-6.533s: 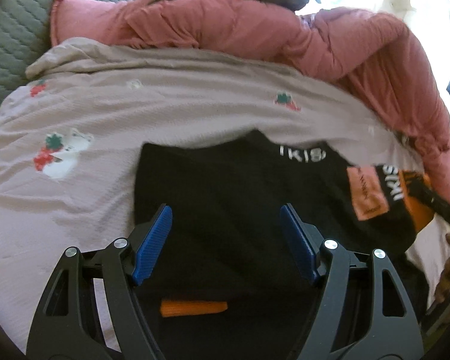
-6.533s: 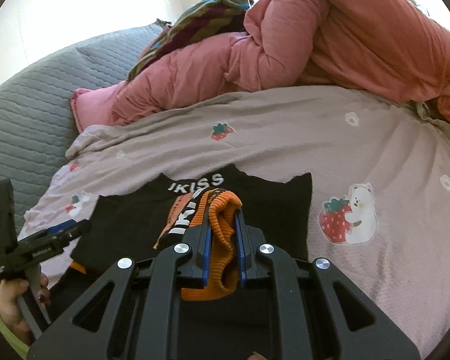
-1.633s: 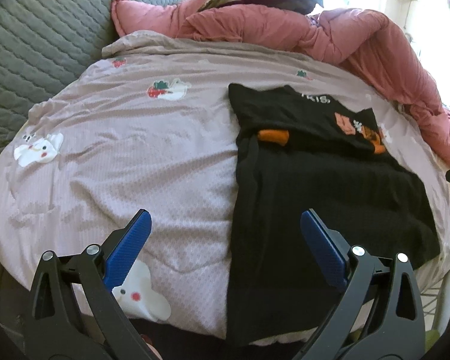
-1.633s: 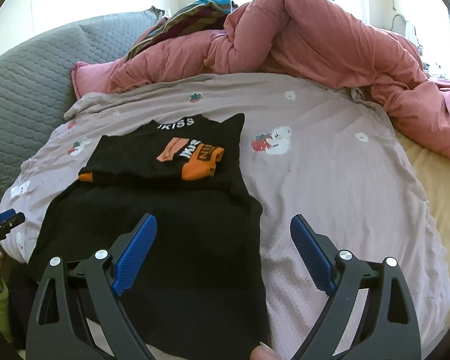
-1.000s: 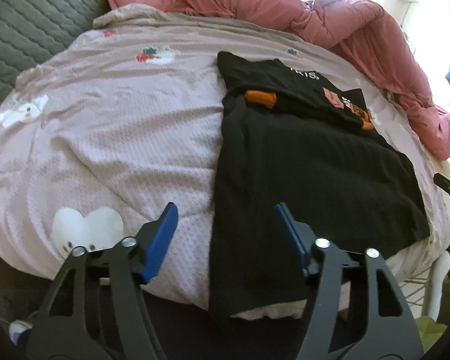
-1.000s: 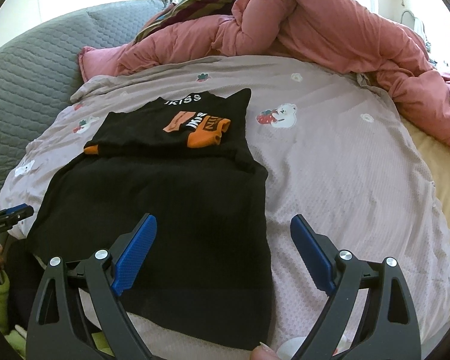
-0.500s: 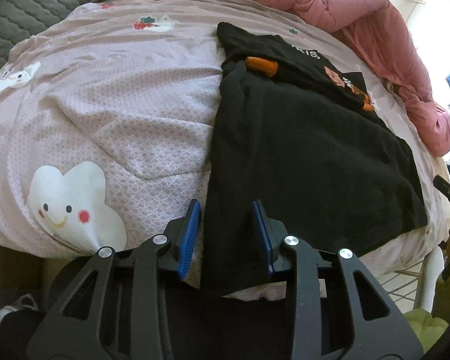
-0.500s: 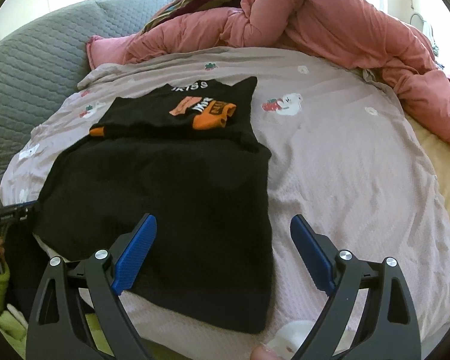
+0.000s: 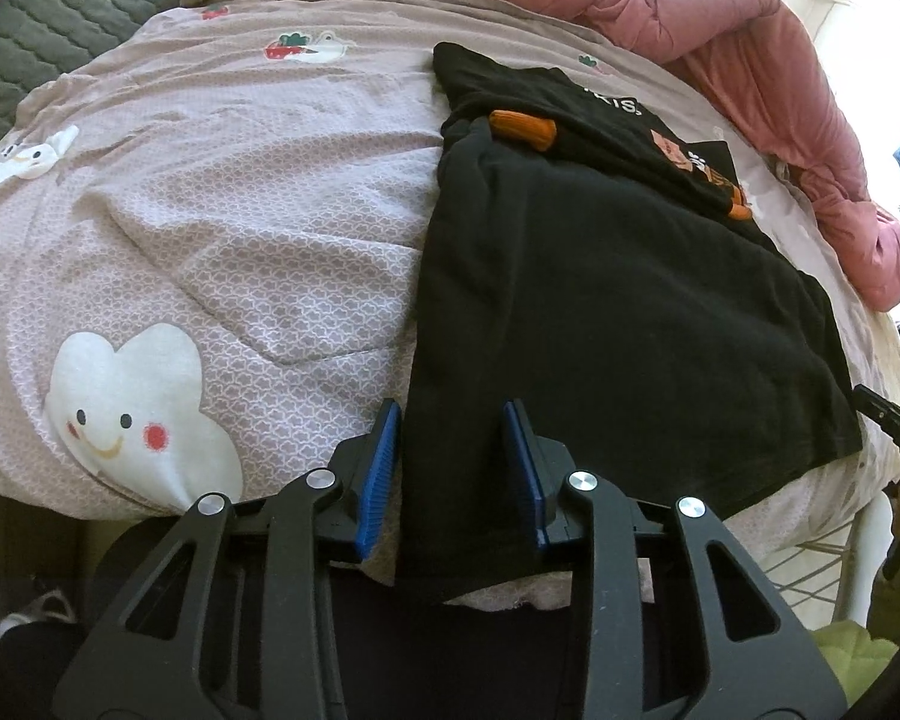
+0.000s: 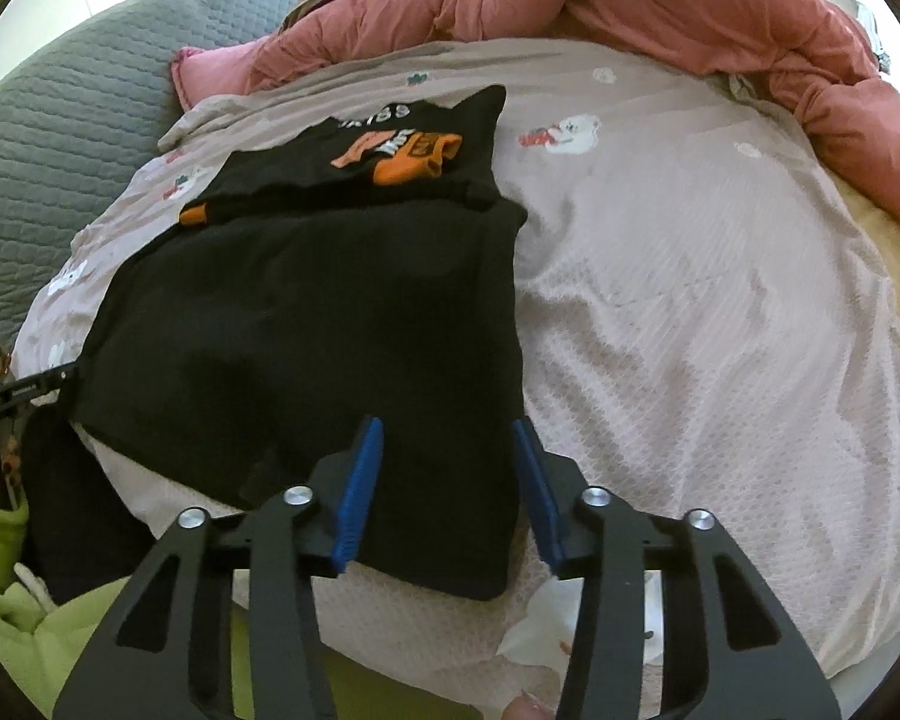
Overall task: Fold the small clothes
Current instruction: 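Move both grippers to the sweatshirt hem and close on it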
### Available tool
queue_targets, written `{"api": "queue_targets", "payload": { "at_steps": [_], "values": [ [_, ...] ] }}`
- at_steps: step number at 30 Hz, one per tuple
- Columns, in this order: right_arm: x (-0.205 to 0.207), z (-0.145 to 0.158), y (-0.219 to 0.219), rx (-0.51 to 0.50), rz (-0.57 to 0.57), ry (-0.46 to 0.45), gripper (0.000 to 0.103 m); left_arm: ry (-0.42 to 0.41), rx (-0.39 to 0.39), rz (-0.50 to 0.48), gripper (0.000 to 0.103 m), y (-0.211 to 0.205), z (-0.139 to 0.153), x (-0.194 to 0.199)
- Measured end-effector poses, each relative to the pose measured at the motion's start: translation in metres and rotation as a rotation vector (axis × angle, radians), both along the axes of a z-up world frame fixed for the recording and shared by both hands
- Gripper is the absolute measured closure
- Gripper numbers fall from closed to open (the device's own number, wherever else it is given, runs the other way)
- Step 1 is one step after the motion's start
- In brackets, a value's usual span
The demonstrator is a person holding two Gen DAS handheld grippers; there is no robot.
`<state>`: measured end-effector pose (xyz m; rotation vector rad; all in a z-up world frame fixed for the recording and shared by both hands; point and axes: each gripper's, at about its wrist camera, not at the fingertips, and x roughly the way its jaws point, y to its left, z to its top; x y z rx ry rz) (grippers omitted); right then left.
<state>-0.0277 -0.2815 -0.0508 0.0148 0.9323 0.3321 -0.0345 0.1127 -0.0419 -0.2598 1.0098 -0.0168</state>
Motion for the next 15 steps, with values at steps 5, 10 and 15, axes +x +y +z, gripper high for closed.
{"api": "queue_targets", "payload": {
  "at_steps": [5, 10, 15],
  "values": [
    [0.004, -0.007, -0.004, 0.006, -0.017, 0.013, 0.062, 0.000, 0.002, -0.003, 0.076, -0.001, -0.001, 0.001],
    [0.007, -0.014, -0.011, 0.026, -0.037, 0.037, 0.061, 0.002, 0.002, -0.003, 0.076, -0.001, -0.002, 0.002],
    [0.006, -0.014, -0.006, 0.046, 0.005, 0.041, 0.077, 0.001, 0.005, -0.008, 0.075, -0.002, -0.002, 0.003]
  ]
}}
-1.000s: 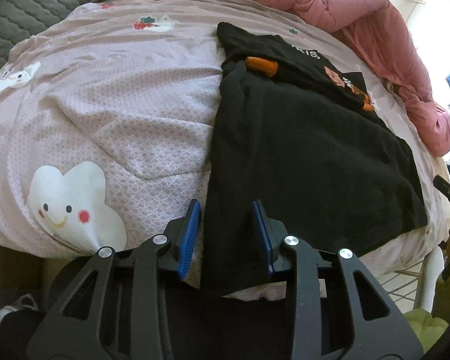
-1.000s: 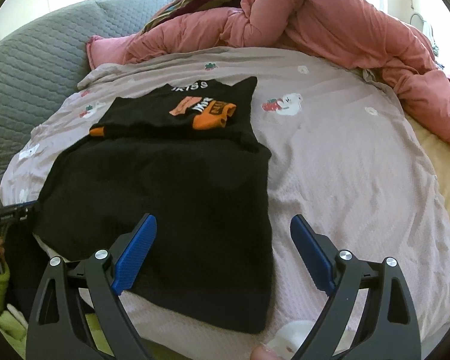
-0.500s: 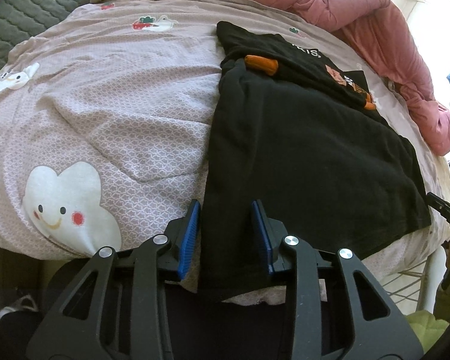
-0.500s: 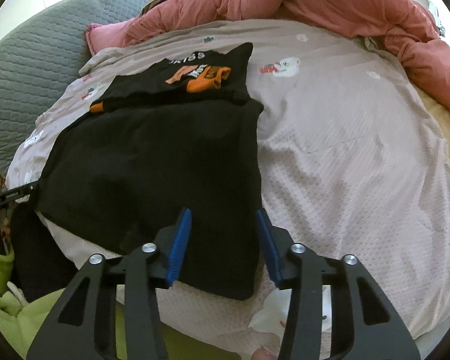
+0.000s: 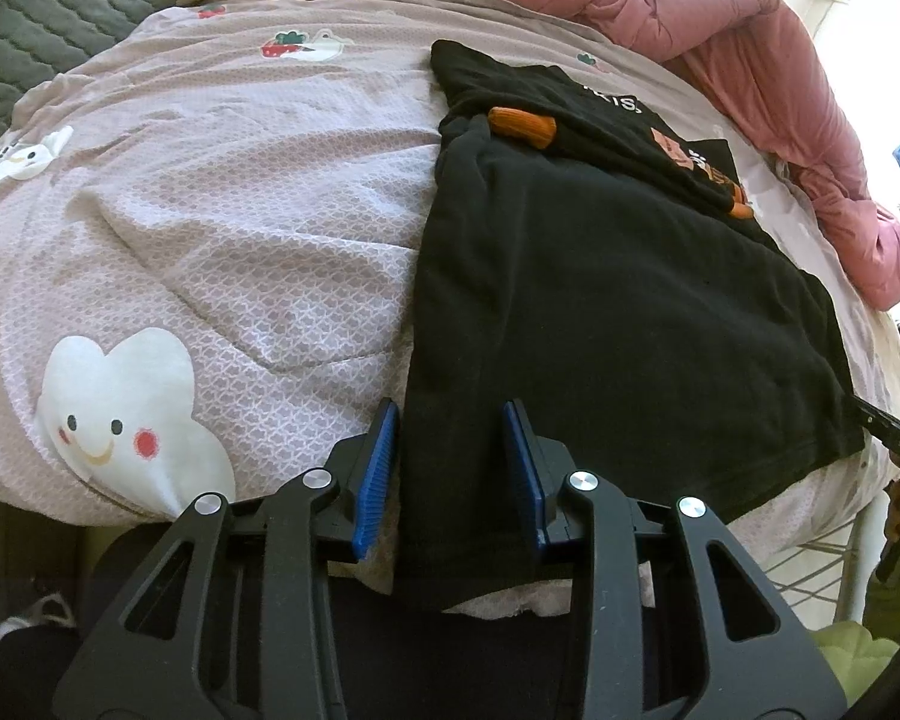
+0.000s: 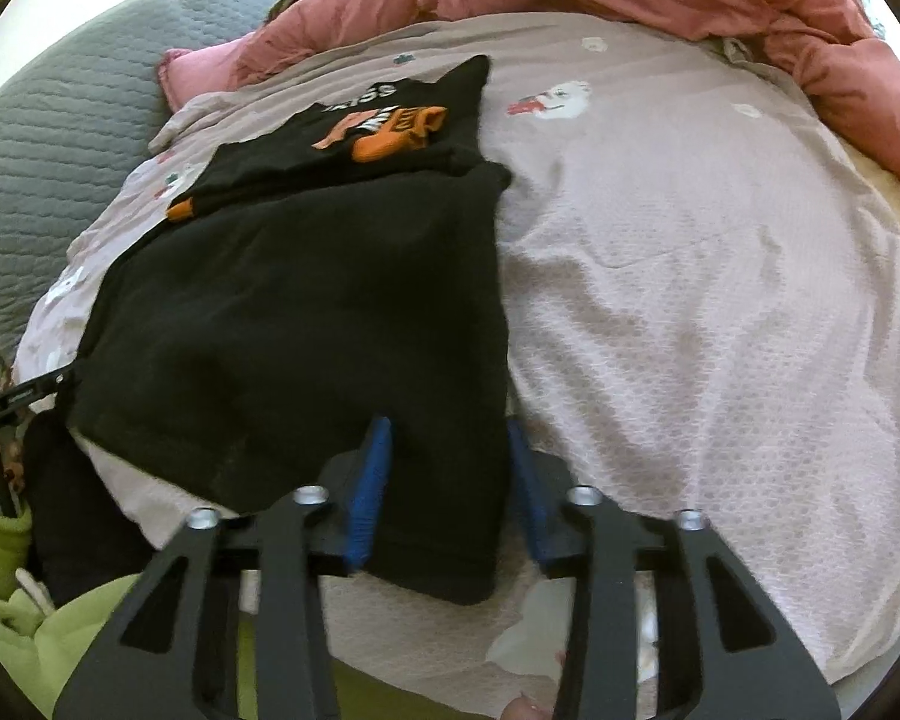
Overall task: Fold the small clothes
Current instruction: 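Move both grippers to the sweatshirt hem and close on it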
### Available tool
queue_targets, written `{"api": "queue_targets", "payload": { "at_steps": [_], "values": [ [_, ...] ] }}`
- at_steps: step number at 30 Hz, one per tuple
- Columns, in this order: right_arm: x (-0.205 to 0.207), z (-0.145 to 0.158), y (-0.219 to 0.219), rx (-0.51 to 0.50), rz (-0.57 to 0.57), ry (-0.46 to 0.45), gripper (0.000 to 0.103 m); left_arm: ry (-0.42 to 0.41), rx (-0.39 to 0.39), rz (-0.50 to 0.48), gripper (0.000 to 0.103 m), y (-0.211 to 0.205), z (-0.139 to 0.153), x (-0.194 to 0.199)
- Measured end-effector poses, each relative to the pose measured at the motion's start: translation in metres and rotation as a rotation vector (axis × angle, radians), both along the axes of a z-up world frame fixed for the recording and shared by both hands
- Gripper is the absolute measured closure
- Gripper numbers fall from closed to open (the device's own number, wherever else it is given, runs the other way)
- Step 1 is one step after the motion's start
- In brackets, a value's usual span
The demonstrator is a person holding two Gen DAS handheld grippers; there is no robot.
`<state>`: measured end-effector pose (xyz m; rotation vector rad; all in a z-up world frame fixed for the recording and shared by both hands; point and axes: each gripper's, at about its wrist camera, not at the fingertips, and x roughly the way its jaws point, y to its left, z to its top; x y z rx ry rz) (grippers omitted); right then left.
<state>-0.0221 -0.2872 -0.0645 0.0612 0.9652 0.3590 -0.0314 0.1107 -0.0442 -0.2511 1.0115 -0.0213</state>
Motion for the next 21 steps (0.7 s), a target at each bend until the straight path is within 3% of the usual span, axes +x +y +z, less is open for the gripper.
{"api": "queue_targets", "payload": {
  "at_steps": [1, 5, 14, 17, 21],
  "values": [
    [-0.001, 0.002, 0.002, 0.005, 0.013, -0.005, 0.082, -0.001, 0.003, -0.002, 0.075, -0.001, 0.000, 0.000],
    [0.003, 0.000, 0.003, 0.009, 0.024, 0.000, 0.082, -0.002, 0.016, -0.008, 0.078, -0.003, 0.001, 0.002],
    [0.009, -0.008, 0.003, 0.033, 0.017, 0.014, 0.067, 0.002, 0.019, -0.006, 0.078, -0.004, -0.001, 0.006],
    [0.010, -0.009, 0.003, 0.036, 0.015, 0.011, 0.067, -0.004, 0.032, 0.000, 0.087, -0.005, 0.001, 0.005],
    [0.009, -0.006, 0.001, 0.033, 0.022, 0.003, 0.077, -0.019, 0.047, 0.003, 0.097, -0.006, 0.007, 0.002]
  ]
}}
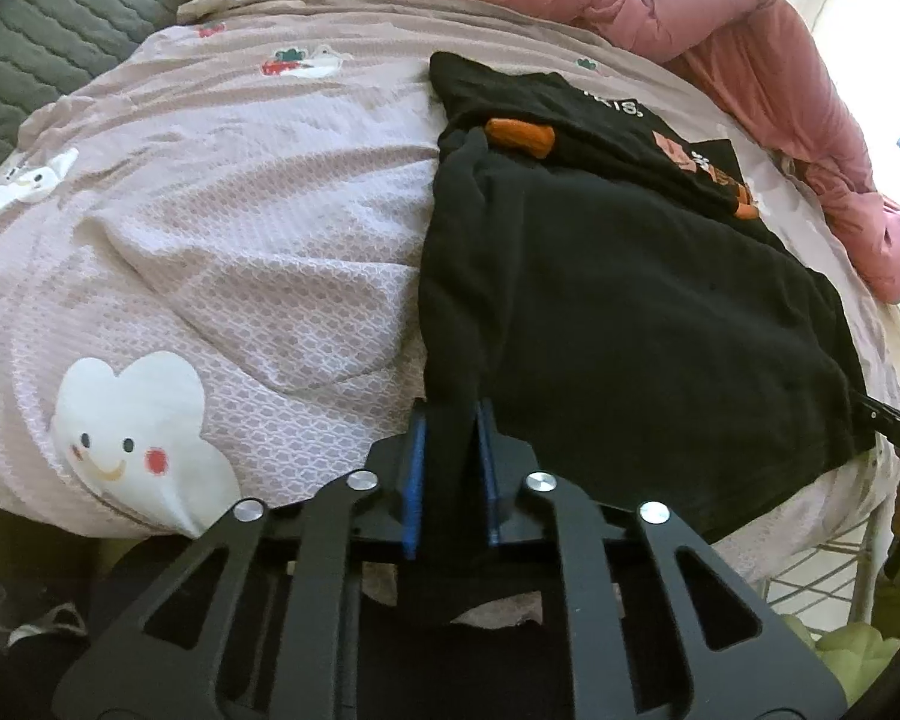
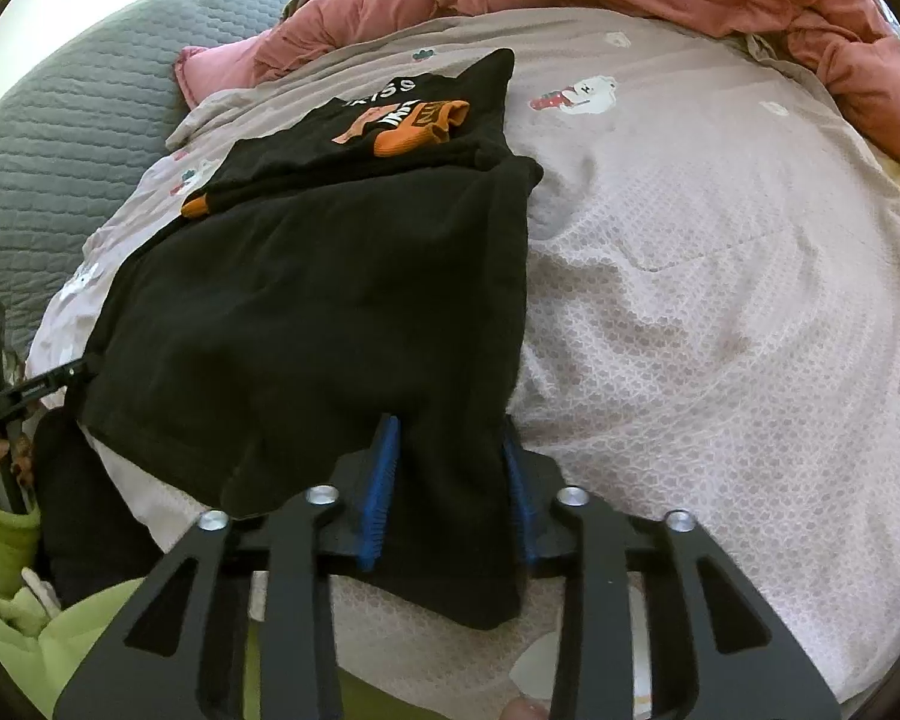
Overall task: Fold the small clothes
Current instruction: 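Lift the hem with both grippers and fold it toward the collar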
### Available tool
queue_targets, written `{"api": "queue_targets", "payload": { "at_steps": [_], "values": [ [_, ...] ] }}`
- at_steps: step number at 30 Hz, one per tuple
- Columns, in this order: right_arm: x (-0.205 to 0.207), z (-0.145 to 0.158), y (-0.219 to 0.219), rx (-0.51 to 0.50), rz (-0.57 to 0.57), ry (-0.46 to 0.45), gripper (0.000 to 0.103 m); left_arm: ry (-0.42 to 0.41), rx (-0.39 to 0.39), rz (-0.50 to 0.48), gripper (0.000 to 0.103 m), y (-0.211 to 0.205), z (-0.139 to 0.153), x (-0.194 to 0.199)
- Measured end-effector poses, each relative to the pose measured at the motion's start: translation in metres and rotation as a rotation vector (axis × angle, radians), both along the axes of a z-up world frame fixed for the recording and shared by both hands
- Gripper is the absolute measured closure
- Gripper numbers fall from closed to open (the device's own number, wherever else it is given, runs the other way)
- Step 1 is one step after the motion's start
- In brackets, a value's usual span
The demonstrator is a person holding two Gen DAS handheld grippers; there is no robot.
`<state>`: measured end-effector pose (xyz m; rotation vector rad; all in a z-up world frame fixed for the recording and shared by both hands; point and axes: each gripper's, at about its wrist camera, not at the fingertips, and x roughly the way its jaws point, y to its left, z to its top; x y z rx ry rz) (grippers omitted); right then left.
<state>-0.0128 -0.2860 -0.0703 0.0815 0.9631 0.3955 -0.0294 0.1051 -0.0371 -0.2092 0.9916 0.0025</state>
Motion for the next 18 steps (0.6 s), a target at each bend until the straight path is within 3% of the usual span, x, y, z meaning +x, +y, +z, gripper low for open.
{"api": "queue_targets", "payload": {
  "at_steps": [4, 18],
  "values": [
    [-0.001, 0.006, -0.005, 0.020, -0.011, -0.017, 0.089, -0.023, -0.002, -0.004, 0.099, -0.002, 0.009, -0.003],
    [-0.005, 0.051, -0.014, 0.116, -0.013, -0.167, 0.094, -0.117, 0.000, -0.005, 0.100, -0.009, 0.047, -0.005]
  ]
}}
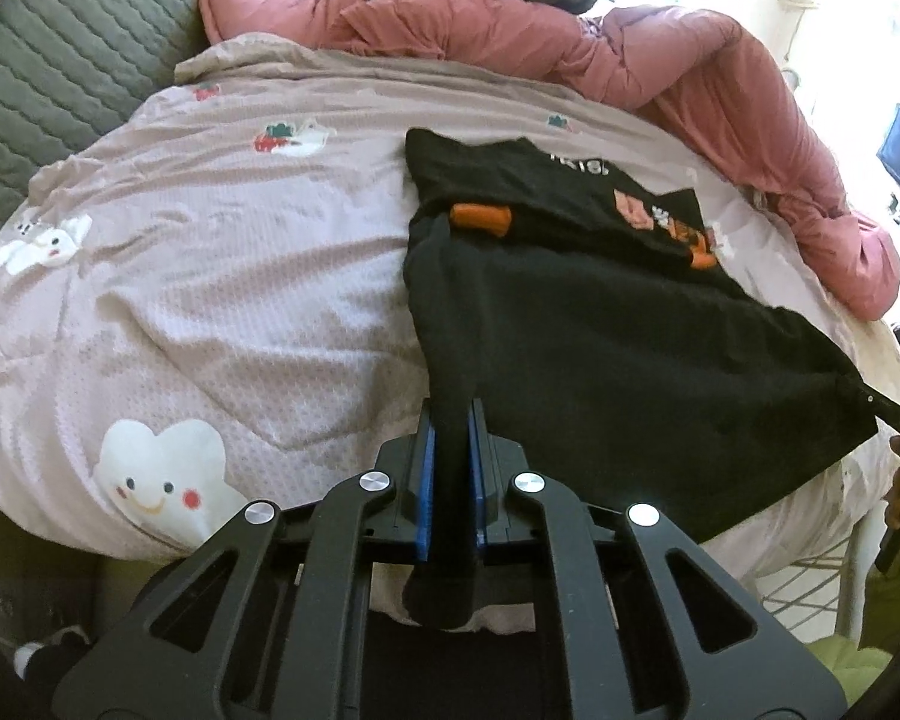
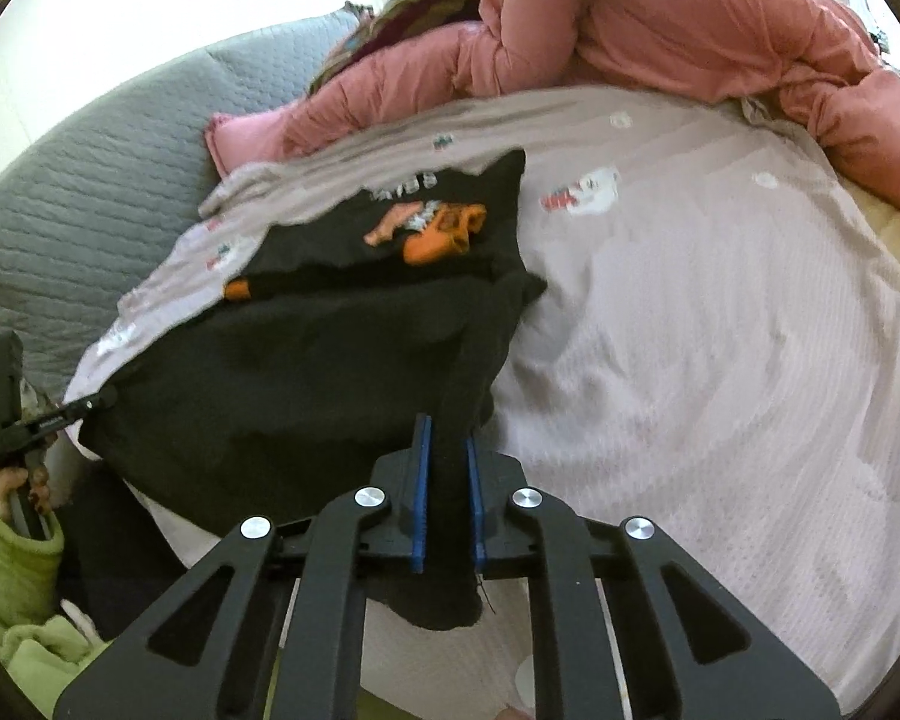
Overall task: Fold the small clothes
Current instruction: 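Lift the hem with both grippers and fold it toward the collar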
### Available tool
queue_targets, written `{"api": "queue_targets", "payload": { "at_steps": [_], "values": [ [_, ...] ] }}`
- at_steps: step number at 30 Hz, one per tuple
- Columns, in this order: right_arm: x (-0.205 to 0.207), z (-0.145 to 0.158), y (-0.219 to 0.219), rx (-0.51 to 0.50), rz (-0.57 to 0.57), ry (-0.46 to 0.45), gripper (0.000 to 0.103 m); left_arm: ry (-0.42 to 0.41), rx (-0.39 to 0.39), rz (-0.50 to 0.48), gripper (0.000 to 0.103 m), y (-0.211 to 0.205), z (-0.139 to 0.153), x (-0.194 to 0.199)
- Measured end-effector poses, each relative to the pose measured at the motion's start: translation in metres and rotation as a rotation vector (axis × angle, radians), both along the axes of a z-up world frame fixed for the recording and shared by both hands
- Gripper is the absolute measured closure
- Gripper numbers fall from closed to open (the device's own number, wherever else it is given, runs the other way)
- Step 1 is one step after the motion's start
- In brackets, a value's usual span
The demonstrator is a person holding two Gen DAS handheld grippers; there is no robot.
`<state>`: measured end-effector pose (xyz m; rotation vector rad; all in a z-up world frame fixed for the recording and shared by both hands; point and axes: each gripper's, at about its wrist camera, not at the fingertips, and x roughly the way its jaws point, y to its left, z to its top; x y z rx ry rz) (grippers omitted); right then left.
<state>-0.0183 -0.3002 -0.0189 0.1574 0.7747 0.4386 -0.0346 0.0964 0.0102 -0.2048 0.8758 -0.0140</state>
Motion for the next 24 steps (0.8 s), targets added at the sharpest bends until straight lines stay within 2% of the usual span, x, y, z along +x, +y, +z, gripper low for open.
{"api": "queue_targets", "payload": {
  "at_steps": [14, 24],
  "values": [
    [0.018, 0.030, -0.001, 0.028, -0.019, -0.083, 0.094, -0.053, 0.016, 0.003, 0.100, -0.001, 0.024, 0.019],
    [0.035, 0.039, -0.005, 0.066, -0.055, -0.108, 0.094, -0.093, -0.012, 0.024, 0.100, 0.005, 0.038, 0.045]
  ]
}}
